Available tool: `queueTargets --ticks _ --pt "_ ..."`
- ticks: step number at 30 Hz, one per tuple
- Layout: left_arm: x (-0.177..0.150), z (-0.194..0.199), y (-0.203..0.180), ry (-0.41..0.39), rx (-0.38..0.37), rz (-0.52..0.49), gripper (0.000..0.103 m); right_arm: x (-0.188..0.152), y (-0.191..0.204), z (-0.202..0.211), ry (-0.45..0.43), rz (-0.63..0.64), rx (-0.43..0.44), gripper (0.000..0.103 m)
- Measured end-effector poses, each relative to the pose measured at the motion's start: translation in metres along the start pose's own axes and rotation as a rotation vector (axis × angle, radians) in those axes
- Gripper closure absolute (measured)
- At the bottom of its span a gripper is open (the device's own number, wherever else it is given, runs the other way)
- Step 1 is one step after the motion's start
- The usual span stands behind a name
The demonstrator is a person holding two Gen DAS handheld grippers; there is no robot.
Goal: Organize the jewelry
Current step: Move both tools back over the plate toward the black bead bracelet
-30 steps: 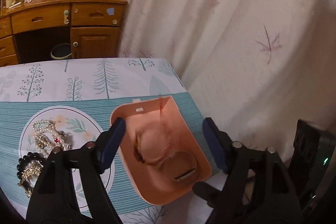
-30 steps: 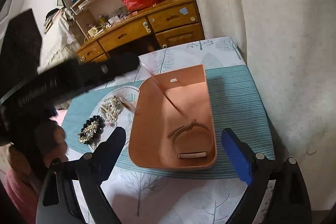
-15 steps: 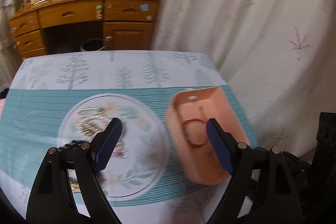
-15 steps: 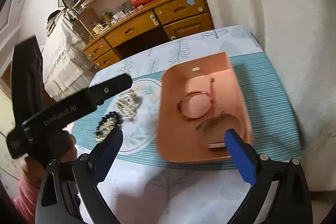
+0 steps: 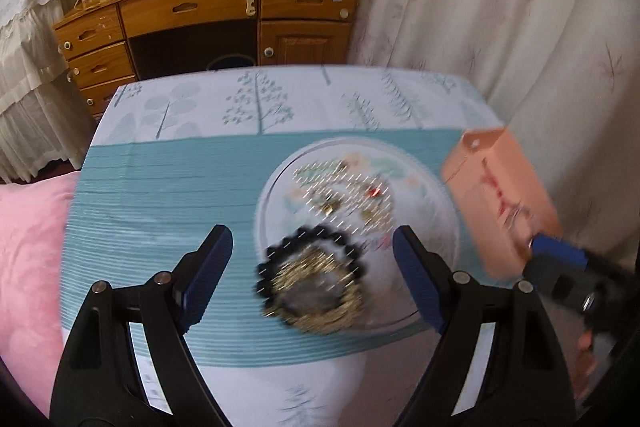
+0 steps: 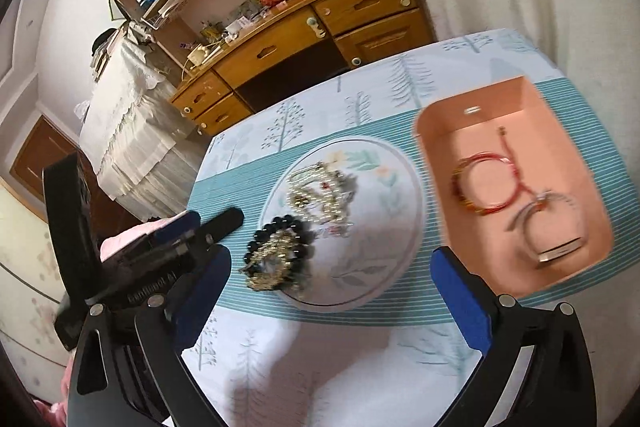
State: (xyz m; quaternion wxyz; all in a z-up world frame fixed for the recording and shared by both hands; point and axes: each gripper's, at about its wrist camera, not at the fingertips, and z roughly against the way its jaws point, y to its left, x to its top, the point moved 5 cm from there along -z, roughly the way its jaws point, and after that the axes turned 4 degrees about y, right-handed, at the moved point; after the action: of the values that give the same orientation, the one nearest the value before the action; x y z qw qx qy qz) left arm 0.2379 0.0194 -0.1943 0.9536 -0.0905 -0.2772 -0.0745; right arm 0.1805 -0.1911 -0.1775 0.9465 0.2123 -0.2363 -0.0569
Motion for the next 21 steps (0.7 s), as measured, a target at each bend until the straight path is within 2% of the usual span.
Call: queueTargets --ticks 7,14,16,20,21 --pt "-0.036 -0.017 0.017 0.073 -0.022 -0.096 0.022 -0.005 0.029 -0.034 0.033 -0.049 0.018 0.002" --pt "-0.053 -0.031 0.029 0.083 -0.05 -0.134 0.022 -0.017 0.035 -0.078 0.111 -0.134 0.074 0.004" --pt "-0.055 -0.032 0.033 0.078 -0.052 -0.132 0.022 -0.021 0.039 -0.094 0.151 -0.138 0.067 0.027" --pt "-0.056 -0.032 0.049 0.06 -0.079 -0.102 0.022 -0.032 0.044 -0.126 0.242 -0.156 0.02 0.045" --pt "-0.054 -0.032 0.051 0.057 -0.088 -0.093 0.022 -0.034 0.046 -0.131 0.258 -0.15 0.012 0.053"
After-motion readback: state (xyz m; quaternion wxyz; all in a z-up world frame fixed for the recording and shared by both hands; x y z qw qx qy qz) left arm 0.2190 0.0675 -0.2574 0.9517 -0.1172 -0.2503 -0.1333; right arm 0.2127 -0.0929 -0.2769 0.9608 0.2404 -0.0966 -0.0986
